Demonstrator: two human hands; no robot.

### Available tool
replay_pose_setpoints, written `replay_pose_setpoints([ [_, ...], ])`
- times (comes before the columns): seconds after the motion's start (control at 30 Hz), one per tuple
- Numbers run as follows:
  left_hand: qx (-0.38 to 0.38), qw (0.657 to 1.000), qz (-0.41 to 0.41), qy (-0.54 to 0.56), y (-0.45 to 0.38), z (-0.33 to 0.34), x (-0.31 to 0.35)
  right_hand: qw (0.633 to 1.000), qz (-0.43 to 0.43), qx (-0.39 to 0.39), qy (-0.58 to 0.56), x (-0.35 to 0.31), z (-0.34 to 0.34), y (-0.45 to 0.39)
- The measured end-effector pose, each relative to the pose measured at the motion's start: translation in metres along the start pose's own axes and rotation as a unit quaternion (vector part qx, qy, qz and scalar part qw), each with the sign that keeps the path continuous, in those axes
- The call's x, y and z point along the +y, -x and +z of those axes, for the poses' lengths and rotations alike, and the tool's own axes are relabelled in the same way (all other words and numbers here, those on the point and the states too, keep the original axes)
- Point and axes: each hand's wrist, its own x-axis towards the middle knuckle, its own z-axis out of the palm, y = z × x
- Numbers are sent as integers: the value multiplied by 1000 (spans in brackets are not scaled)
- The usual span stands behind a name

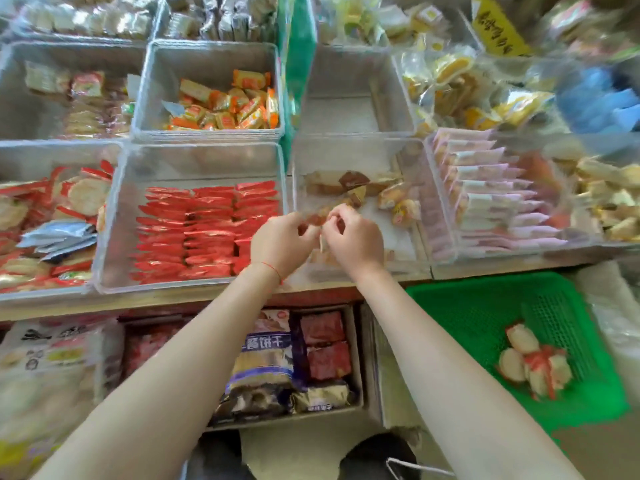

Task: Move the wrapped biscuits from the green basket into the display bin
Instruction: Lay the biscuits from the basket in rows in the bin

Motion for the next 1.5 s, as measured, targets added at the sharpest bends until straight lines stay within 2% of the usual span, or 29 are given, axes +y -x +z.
replay_pose_setpoints([
  [0.2,89,996,6,22,68,103,126,999,-33,7,-17,138,-101,47],
  [0.3,61,997,-10,35,101,158,178,1000,21,7,-12,211,-142,67],
  [0.37,1,999,-42,2,120,195,198,996,75,-51,4,253,-160,82],
  [0.47,-151,984,-91,-28,137,252,209,965,160,-201,45,308,-167,98],
  [0.53,-264,956,-128,-30,149,289,207,926,184,-324,61,338,-158,111],
  [0.63,-383,902,-200,-11,168,328,207,852,208,-474,78,372,-139,140],
  [0.73,-485,843,-229,-32,186,359,205,808,224,-537,93,398,-125,166],
  [0.77,-506,831,-227,-40,189,367,203,798,226,-552,88,402,-121,172],
  [0.83,-516,828,-211,-63,194,374,204,782,225,-575,79,408,-115,182],
  [0.93,-517,831,-181,-91,196,376,207,778,251,-575,29,411,-110,185],
  [1.0,-508,839,-187,-64,195,378,204,772,273,-574,-22,409,-110,182],
  [1.1,-486,842,-232,15,187,369,202,760,291,-578,-60,404,-119,171],
  [1.17,-440,842,-297,99,179,360,203,753,325,-565,-94,403,-126,162],
  [1.23,-382,814,-387,202,175,349,208,780,337,-510,-135,407,-134,154],
  [1.27,-358,794,-418,258,174,348,208,817,317,-462,-136,411,-139,150],
  [1.33,-329,771,-440,322,171,349,212,903,227,-362,-51,424,-153,142],
  [1.37,-314,767,-441,344,169,349,217,926,176,-333,13,431,-161,139],
  [1.43,-287,737,-463,400,164,355,229,933,104,-319,131,445,-177,135],
  [1.5,-286,712,-473,434,161,364,242,896,92,-363,237,456,-190,133],
])
